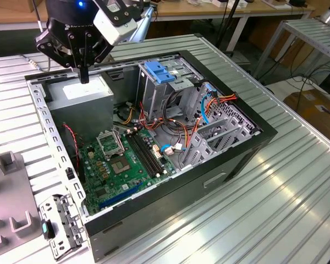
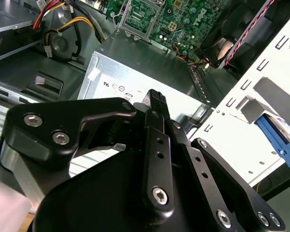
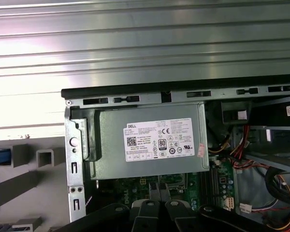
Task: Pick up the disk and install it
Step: 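Reach for the disk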
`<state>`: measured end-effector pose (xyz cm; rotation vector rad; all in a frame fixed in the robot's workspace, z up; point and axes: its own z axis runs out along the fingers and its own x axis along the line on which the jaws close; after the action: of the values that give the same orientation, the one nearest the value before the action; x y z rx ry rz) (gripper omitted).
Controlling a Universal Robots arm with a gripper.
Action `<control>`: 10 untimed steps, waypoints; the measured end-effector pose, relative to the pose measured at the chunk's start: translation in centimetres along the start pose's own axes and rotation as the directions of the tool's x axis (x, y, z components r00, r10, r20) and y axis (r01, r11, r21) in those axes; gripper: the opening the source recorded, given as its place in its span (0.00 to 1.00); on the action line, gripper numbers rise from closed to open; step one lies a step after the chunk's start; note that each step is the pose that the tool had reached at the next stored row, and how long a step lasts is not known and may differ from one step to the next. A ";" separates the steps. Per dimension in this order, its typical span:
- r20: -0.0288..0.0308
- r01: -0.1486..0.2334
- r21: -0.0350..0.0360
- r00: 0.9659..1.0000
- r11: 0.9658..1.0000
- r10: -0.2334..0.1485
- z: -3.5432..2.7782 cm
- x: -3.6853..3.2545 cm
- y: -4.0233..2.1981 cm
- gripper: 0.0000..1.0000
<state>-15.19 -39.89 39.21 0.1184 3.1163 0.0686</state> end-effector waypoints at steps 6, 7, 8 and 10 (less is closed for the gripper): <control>0.000 0.000 0.000 1.000 1.000 0.000 0.00 0.11 -0.01 0.11; 0.000 0.000 0.000 1.000 1.000 0.000 0.00 0.17 -0.01 0.11; 0.000 0.000 0.000 1.000 1.000 0.000 0.00 0.24 -0.02 0.11; 0.000 0.000 0.000 1.000 1.000 0.000 0.00 0.28 -0.02 0.11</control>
<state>-15.47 -39.89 39.20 0.1183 3.1163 0.0686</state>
